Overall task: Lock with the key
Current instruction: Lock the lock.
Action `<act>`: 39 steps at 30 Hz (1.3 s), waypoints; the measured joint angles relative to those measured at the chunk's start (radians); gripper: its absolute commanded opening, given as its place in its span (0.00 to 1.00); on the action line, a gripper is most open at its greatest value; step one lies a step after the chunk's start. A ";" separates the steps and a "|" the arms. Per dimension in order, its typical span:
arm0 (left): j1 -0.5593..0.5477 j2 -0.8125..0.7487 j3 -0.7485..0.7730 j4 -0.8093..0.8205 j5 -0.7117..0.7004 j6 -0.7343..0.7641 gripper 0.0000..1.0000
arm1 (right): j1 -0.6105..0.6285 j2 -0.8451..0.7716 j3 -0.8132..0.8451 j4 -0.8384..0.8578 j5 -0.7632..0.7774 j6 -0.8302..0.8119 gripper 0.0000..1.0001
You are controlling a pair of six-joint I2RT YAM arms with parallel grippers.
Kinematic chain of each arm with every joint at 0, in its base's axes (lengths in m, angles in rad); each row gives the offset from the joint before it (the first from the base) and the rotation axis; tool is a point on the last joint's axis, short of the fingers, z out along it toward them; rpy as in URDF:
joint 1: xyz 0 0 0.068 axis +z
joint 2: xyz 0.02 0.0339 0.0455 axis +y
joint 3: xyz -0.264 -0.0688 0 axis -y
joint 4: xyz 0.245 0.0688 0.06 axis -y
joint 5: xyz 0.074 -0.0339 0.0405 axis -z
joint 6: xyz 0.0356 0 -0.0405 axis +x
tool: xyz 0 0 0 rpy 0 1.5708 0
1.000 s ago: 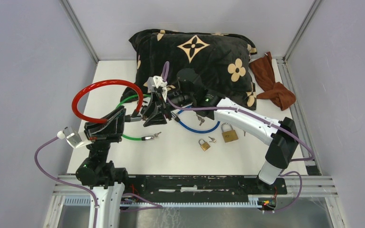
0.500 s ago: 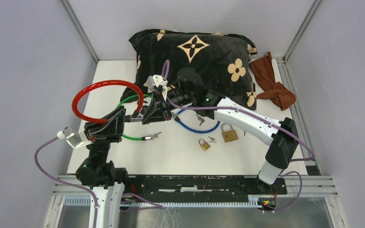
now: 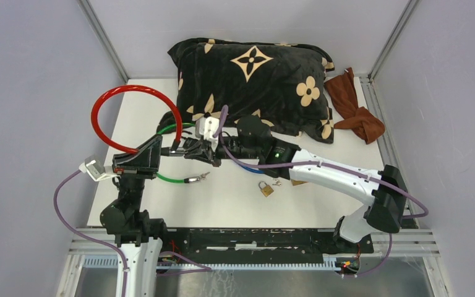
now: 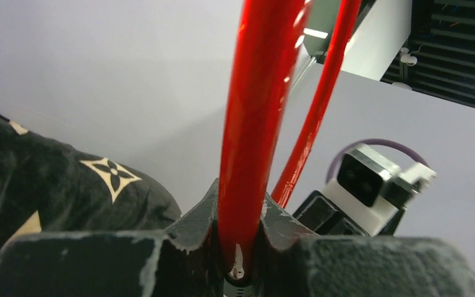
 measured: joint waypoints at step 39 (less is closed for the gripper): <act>0.010 0.012 -0.002 -0.176 -0.009 0.533 0.02 | -0.185 -0.365 -0.712 0.241 0.355 -0.225 0.00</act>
